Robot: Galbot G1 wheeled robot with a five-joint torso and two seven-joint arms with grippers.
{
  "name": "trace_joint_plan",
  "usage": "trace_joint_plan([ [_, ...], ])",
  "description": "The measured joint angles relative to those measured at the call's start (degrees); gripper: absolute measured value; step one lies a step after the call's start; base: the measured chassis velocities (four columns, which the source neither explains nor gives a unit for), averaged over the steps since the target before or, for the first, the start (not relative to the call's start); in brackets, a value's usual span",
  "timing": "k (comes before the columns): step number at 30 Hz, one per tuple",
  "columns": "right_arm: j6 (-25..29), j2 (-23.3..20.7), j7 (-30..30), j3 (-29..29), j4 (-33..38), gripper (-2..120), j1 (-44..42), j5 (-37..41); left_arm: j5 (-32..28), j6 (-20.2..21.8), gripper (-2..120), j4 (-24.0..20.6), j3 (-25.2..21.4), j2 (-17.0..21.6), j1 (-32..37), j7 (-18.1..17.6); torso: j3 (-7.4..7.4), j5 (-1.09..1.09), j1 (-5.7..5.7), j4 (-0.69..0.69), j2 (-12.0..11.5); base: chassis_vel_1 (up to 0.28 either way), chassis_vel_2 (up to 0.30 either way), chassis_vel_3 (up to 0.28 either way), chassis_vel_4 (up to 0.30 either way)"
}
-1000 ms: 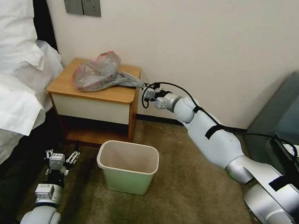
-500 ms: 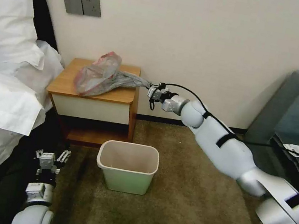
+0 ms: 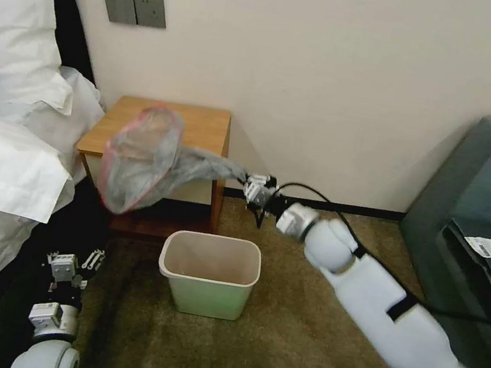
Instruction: Pick up the garbage bag from the table and place it over the trash can.
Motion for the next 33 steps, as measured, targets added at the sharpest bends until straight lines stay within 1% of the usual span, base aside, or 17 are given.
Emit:
trace_joint_plan([
  [5, -1.59, -0.67, 0.12, 0.81, 1.39, 0, -4.13, 2.65, 0.11, 0.06, 72, 0.00, 0.24, -0.18, -0.01, -0.01, 0.00, 0.00, 0.00, 0.00, 0.00, 0.000, 0.000, 0.000, 0.000],
  [6, -2.46, -0.91, 0.40, 0.80, 1.62, 0, -5.69, 4.56, 0.22, 0.09, 72, 0.00, 0.33, -0.27, 0.00, -0.01, 0.00, 0.01, 0.00, 0.00, 0.00, 0.000, 0.000, 0.000, 0.000],
  [10, -3.61, -1.26, 0.81, -0.13, 1.01, 0, -8.36, 7.30, 0.37, 0.12, 72, -0.16, 0.37, -0.48, 0.06, -0.08, 0.00, 0.01, 0.00, 0.00, 0.00, 0.000, 0.000, 0.000, 0.000],
  [16, -2.81, -1.25, 0.56, -2.01, -1.51, 0, -8.36, 6.98, 0.32, 0.11, 72, -0.84, 0.15, -0.49, 0.33, -0.21, 0.01, 0.01, 0.00, 0.00, 0.00, 0.000, 0.000, 0.000, 0.000],
  [17, -2.68, -1.38, 0.33, -3.10, -2.26, 0, -7.65, 6.74, 0.27, 0.12, 72, -1.13, 0.12, -0.48, 0.38, -0.24, 0.01, 0.01, 0.00, 0.01, 0.00, 0.000, 0.000, 0.000, 0.000],
  [22, -2.06, -2.85, -0.49, -5.31, -3.60, 0, -6.05, 6.16, 0.19, 0.12, 72, -1.72, 0.06, -0.48, 0.46, -0.30, 0.01, 0.01, 0.00, 0.00, 0.00, 0.000, 0.000, 0.000, 0.000],
  [33, -1.64, -3.64, -1.10, -5.85, -4.16, 0, -5.93, 6.05, 0.43, 0.20, 72, -1.72, 0.53, -0.59, 0.27, -0.31, 0.01, 0.01, 0.00, 0.00, 0.00, 0.000, 0.000, 0.000, 0.000],
])
